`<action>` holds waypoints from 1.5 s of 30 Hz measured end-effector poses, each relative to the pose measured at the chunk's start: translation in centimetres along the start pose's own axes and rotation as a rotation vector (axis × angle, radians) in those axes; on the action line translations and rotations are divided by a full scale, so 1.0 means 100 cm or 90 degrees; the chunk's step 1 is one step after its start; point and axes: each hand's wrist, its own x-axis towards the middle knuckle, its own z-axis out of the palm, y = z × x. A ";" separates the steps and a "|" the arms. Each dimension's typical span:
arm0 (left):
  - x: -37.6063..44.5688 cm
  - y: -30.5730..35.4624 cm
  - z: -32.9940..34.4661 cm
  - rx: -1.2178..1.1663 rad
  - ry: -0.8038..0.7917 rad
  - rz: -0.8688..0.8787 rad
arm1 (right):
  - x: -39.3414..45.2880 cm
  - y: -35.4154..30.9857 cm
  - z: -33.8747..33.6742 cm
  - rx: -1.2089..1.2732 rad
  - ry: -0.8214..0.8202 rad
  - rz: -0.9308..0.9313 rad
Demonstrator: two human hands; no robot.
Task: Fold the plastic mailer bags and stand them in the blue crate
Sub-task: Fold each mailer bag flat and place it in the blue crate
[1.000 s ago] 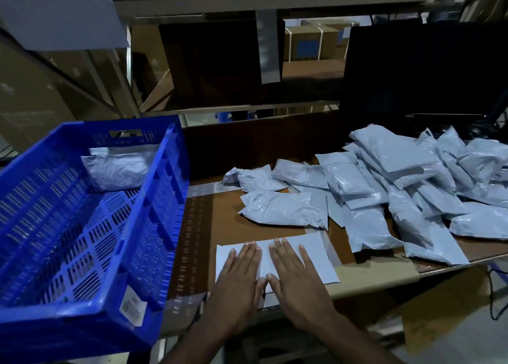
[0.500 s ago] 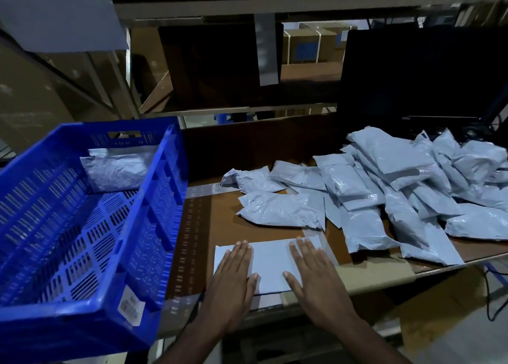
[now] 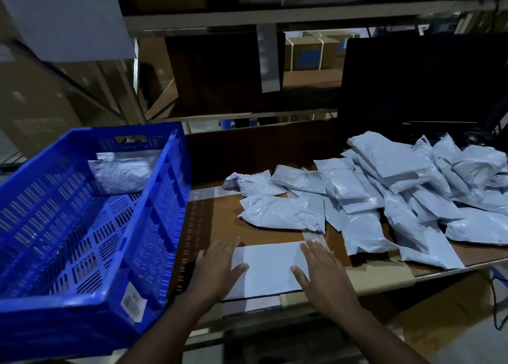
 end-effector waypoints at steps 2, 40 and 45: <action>0.001 0.003 -0.009 0.050 -0.015 -0.005 | 0.002 -0.002 -0.006 -0.011 0.028 -0.005; -0.065 -0.064 -0.243 -0.732 0.279 -0.030 | 0.045 -0.108 -0.167 0.726 0.040 -0.262; -0.082 -0.151 -0.283 -0.561 0.325 0.024 | 0.045 -0.190 -0.181 0.691 0.042 -0.353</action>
